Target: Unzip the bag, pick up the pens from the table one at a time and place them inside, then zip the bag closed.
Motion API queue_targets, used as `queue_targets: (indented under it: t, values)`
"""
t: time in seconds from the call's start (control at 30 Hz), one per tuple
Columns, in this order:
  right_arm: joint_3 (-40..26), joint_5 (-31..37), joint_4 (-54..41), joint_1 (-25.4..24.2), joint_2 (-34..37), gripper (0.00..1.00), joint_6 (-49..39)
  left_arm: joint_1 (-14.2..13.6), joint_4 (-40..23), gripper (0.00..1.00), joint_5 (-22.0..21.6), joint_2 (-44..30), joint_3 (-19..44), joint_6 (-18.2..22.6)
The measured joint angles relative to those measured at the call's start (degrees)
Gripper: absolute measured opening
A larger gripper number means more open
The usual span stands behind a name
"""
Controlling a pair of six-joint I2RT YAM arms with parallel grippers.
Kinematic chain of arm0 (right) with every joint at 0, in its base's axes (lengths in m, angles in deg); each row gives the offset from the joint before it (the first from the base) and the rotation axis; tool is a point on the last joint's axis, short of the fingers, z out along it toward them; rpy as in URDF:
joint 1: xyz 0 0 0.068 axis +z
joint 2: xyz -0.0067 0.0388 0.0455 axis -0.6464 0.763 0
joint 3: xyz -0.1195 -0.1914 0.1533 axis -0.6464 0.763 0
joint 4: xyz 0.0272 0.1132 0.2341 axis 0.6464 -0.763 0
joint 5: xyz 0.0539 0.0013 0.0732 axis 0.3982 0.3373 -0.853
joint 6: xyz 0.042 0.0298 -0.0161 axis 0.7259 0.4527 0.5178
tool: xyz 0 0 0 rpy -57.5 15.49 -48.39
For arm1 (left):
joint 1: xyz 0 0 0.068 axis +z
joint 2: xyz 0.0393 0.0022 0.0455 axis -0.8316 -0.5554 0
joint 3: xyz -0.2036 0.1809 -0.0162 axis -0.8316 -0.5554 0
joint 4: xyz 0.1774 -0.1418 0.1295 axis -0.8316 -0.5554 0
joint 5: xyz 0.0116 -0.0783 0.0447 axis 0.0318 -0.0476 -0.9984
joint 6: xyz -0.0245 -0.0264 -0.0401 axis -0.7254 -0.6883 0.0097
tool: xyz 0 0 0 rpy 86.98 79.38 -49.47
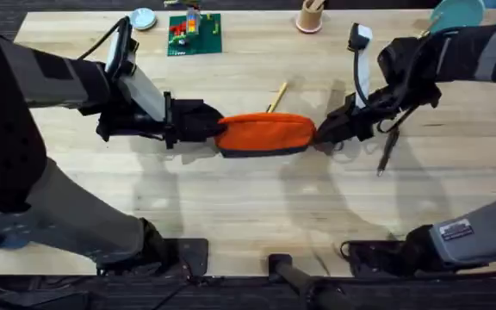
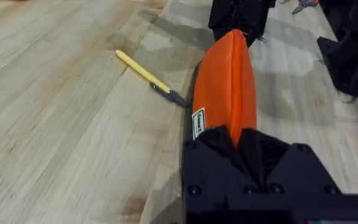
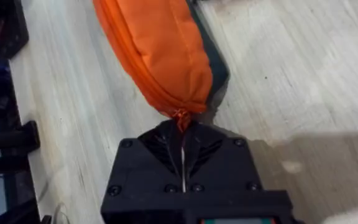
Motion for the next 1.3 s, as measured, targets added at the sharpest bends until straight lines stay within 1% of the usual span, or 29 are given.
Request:
queue_targets:
  t: [0.27,0.57,0.7,0.87,1.07,1.3]
  values:
    - [0.00,0.00,-0.58,0.00,0.00,0.032,1.91,0.00,0.00,0.043,0.00,0.00,0.00,0.00]
    - [0.00,0.19,-0.60,0.00,0.00,0.033,9.64,0.00,0.00,0.043,-0.02,0.02,0.00,0.00]
    - [-0.26,2.15,-0.66,0.00,0.00,0.032,13.84,0.00,0.00,0.043,-0.04,0.00,0.00,0.00]
    - [-2.64,4.27,-0.94,0.00,-0.44,0.033,16.60,0.00,0.00,0.043,-0.04,0.00,0.00,0.00]
    - [-4.00,5.34,-1.46,0.40,-5.13,0.032,17.38,0.00,0.04,0.043,-0.04,0.02,0.00,0.00]
    - [-4.11,6.07,-2.49,2.30,-10.98,0.031,17.64,0.00,0.02,0.043,-0.04,0.00,0.00,0.00]
